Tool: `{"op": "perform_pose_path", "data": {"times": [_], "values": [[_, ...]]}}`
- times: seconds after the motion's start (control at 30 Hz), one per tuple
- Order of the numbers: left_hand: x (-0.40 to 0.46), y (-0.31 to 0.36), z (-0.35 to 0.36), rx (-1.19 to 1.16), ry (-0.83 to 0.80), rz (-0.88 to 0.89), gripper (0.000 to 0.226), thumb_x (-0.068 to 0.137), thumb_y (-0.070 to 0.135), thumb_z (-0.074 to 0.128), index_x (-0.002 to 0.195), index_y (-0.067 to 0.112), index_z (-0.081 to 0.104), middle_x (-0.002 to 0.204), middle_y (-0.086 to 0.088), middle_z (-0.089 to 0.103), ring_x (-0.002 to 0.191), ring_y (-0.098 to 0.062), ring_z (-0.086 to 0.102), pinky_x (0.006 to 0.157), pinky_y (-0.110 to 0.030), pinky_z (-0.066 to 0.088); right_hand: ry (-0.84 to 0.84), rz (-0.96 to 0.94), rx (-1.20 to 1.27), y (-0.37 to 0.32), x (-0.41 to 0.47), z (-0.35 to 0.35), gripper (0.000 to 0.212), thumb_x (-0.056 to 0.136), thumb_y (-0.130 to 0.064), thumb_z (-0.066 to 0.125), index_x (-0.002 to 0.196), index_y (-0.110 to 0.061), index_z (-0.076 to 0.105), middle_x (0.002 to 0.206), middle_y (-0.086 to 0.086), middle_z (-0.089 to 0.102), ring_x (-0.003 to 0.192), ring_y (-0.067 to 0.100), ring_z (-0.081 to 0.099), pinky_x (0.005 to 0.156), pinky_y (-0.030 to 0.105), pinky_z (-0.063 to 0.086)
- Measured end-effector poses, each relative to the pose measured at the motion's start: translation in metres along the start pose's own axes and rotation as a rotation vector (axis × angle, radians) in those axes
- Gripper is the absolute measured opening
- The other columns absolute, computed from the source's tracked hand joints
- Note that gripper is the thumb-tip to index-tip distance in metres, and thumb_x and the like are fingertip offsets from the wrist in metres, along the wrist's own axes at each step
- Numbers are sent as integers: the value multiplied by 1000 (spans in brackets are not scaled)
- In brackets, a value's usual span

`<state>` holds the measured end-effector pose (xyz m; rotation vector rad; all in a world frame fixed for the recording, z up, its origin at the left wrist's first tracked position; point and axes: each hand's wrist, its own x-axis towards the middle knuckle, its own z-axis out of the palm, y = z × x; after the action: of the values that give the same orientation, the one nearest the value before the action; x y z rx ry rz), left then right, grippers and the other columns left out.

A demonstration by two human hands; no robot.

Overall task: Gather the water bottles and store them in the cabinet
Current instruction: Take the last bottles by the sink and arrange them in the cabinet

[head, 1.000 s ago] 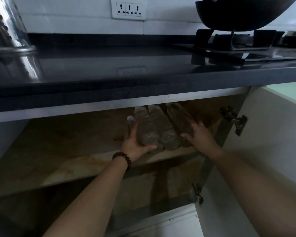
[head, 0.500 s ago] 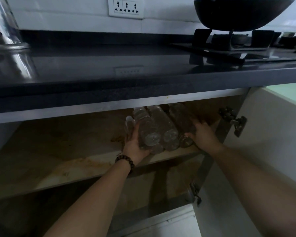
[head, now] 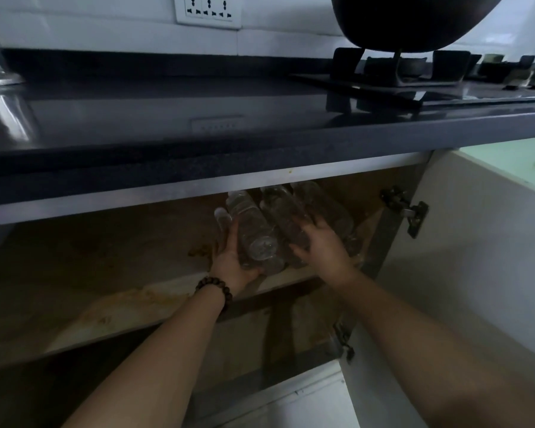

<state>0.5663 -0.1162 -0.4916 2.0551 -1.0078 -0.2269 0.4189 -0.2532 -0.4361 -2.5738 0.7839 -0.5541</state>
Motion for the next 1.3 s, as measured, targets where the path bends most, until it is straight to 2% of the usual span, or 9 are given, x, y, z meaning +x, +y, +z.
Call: {"op": "perform_pose_path", "data": {"times": [0.2, 0.4, 0.57, 0.67, 0.77, 0.83, 0.93, 1.1, 1.3], "values": [[-3, 3, -1, -5, 9, -26, 127, 65, 51, 82, 123, 68, -29, 161, 6, -15, 149, -25, -5, 120, -49, 11, 56, -28, -248, 1, 6, -11, 70, 88, -35, 63, 147, -25, 28, 151, 7, 31, 136, 29, 32, 114, 40, 25], [-1, 1, -2, 75, 25, 63, 129, 66, 55, 78, 124, 62, -38, 156, 8, -32, 146, -16, -22, 122, -44, 1, -108, -275, 42, -58, -9, 10, 80, 81, -58, 60, 148, -42, 19, 160, -1, 7, 146, 22, 9, 115, 38, 20], [-6, 4, -5, 70, 13, 52, 125, 71, 43, 79, 135, 45, -29, 158, 5, -26, 148, -18, -14, 121, -45, 6, -62, -240, 53, -67, -4, 28, 57, 88, -25, 64, 141, -29, 43, 153, 2, 30, 138, 20, 33, 113, 32, 29], [-6, 7, -6, 12, 6, 10, 132, 63, 68, 70, 134, 48, -39, 158, 5, -27, 148, -19, -10, 121, -44, 11, -9, -173, 50, -58, -2, 27, 55, 89, -26, 61, 140, -31, 41, 148, 2, 37, 130, 21, 43, 108, 39, 39], [-4, 9, -4, 122, 12, 34, 118, 57, 85, 48, 117, 58, -49, 156, 1, -33, 147, -21, -18, 122, -44, 7, 44, -132, 6, -44, -1, 21, 52, 90, -25, 59, 139, -31, 43, 143, 2, 43, 125, 22, 47, 106, 40, 41], [-5, 7, -3, 122, -1, 26, 123, 65, 74, 60, 134, 48, -39, 158, 0, -27, 148, -23, -15, 122, -42, 6, 56, -138, -74, -35, 0, 19, 52, 90, -26, 59, 139, -31, 41, 144, 2, 41, 127, 24, 44, 108, 40, 38], [-4, 1, -1, 98, 36, -5, 113, 76, 34, 80, 155, 17, 1, 162, -9, -4, 149, -29, 5, 120, -39, 12, 85, -186, -187, -29, 1, 18, 57, 91, -31, 56, 144, -30, 35, 147, 3, 39, 132, 27, 39, 114, 43, 29], [-6, -2, -2, 95, -4, -66, 114, 73, 54, 75, 150, 42, -8, 159, -3, -24, 147, -28, -10, 120, -48, 11, 75, -191, -396, -30, 2, 12, 59, 93, -45, 44, 147, -35, 22, 153, -1, 32, 142, 27, 24, 116, 58, -2], [-10, 6, -10, 9, -81, -134, 108, 78, 46, 75, 153, 37, -2, 160, -3, -18, 147, -26, 10, 114, -31, 21, 31, -110, -231, -37, 2, -7, 40, 95, -34, 45, 134, -26, 45, 123, 8, 59, 115, 29, 54, 102, 44, 39]]}}
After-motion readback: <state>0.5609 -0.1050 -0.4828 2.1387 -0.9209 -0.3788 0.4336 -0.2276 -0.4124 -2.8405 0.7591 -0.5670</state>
